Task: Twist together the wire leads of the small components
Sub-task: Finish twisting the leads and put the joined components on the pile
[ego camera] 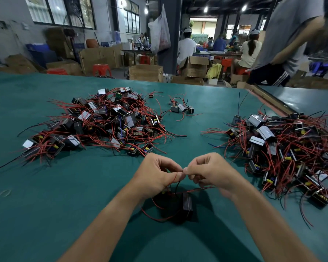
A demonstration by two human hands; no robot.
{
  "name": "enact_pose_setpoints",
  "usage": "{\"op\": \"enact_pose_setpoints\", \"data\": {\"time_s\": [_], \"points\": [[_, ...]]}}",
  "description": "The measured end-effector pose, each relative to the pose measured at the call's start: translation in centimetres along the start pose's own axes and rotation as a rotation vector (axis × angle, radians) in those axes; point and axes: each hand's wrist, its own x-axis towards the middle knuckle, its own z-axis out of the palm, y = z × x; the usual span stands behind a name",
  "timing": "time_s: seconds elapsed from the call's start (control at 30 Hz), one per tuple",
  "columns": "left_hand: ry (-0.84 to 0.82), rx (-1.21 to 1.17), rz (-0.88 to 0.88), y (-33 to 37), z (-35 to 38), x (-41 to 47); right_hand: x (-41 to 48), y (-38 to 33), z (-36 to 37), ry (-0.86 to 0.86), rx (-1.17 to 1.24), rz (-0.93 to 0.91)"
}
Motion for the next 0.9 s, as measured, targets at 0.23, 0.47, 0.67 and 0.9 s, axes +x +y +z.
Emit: {"op": "enact_pose_setpoints", "data": {"time_s": [0.23, 0.47, 0.67, 0.9], "points": [[0.056, -0.025, -0.050, -0.05, -0.14, 0.36, 0.19, 0.28, 0.38, 0.094, -0.094, -0.251], [0.025, -0.201, -0.182, 0.03, -0.51, 0.35, 0.36, 0.89, -0.20, 0.068, -0.323, -0.425], [0.015, -0.192, -0.211, 0.09, -0.91, 0.28, 0.32, 0.89, 0.23, 0.117, -0.354, -0.490], [0.046, -0.139, -0.146, 0.34, -0.51, 0.15, 0.17, 0.80, 0.04, 0.132, -0.515, -0.421]]}}
